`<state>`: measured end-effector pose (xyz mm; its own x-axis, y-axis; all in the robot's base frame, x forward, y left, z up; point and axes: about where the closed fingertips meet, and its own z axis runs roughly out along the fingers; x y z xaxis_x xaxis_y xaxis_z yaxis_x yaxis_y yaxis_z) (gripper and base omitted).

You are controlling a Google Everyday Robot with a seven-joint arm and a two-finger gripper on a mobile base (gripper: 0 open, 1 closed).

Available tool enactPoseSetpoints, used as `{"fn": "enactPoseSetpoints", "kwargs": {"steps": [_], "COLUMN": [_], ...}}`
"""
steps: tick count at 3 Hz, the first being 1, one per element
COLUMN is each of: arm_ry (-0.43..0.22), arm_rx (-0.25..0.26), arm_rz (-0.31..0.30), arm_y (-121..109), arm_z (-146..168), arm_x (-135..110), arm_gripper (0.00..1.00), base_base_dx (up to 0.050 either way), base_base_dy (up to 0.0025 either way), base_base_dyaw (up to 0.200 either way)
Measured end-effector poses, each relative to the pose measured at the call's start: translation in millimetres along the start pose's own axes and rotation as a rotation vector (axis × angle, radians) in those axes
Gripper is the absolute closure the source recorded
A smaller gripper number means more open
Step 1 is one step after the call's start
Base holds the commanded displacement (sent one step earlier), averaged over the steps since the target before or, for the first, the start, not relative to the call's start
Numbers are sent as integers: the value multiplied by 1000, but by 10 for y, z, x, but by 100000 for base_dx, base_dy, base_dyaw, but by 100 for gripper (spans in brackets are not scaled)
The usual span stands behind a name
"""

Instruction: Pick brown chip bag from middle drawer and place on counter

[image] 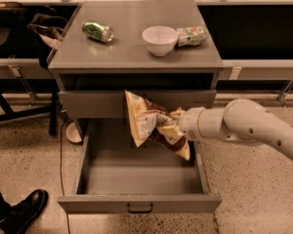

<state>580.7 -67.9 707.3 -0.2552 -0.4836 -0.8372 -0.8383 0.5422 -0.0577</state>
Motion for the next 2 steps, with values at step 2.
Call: {"fn": "enactPoseSetpoints", "kwargs": {"steps": [2], "arm_ry": [-29], "arm_rx": [46], "arm_rz": [-145], "arm_y": [62], "arm_z": [-274], "arm_x": [-879], "arm_gripper": [100], "base_base_dx": [0], "base_base_dy": [0], "base_base_dyaw": [0]}}
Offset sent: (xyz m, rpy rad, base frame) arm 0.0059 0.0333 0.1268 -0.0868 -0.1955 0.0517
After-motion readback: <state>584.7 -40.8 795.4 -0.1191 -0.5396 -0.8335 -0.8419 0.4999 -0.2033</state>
